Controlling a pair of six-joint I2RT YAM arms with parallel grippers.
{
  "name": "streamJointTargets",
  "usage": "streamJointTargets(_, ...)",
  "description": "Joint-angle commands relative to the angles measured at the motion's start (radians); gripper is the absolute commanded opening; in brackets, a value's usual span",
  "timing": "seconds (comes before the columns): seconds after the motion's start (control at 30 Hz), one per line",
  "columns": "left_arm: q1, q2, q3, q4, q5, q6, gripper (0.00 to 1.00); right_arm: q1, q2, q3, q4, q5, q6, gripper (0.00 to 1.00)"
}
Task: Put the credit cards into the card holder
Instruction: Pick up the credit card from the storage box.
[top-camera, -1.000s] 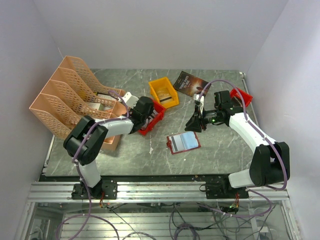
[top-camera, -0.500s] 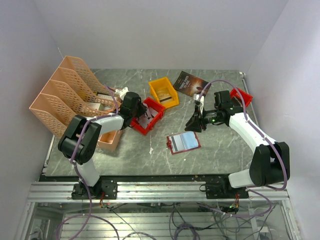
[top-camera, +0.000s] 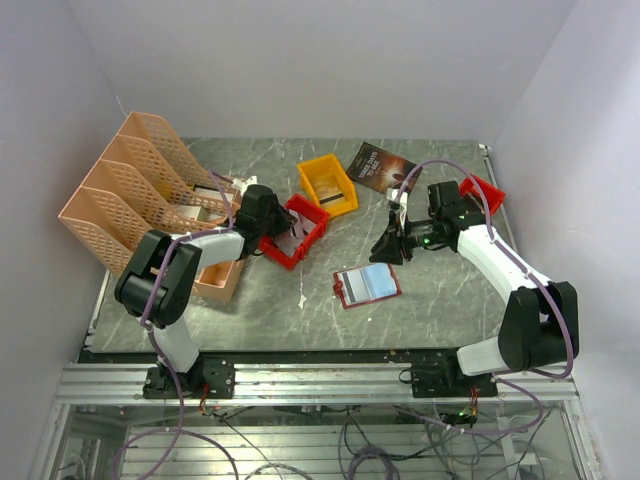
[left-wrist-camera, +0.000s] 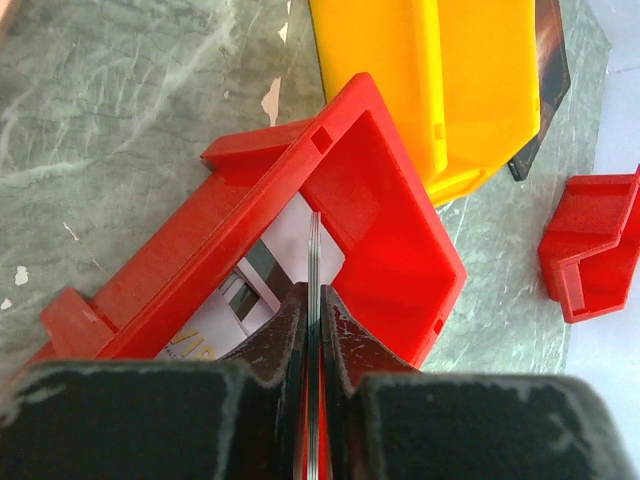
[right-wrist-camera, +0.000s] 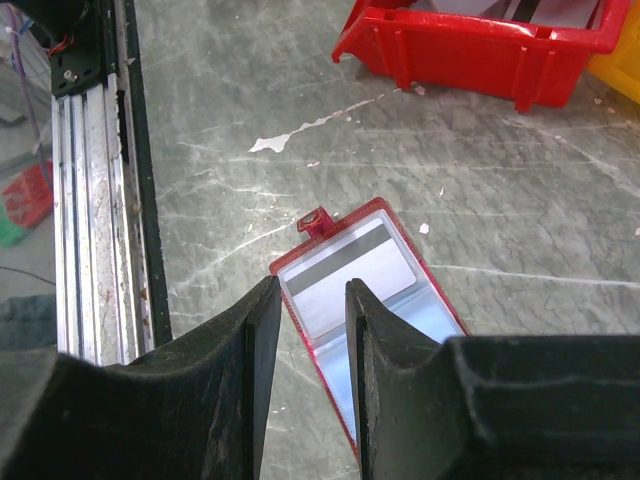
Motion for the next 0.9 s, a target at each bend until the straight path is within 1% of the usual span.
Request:
streamJointTargets(0.0, 0.01, -0.001, -0.012, 0.047, 0.053, 0.004, 0.15, -0.005, 0.003, 0.023, -0.005, -0.016, -0.01, 0.33)
streamJointTargets(0.87, 0.021, 0.041, -0.024, 0.072, 0.102, -0.009, 0.19, -0.005, -0.003, 0.023, -0.008, -0.01, -0.013, 0.33)
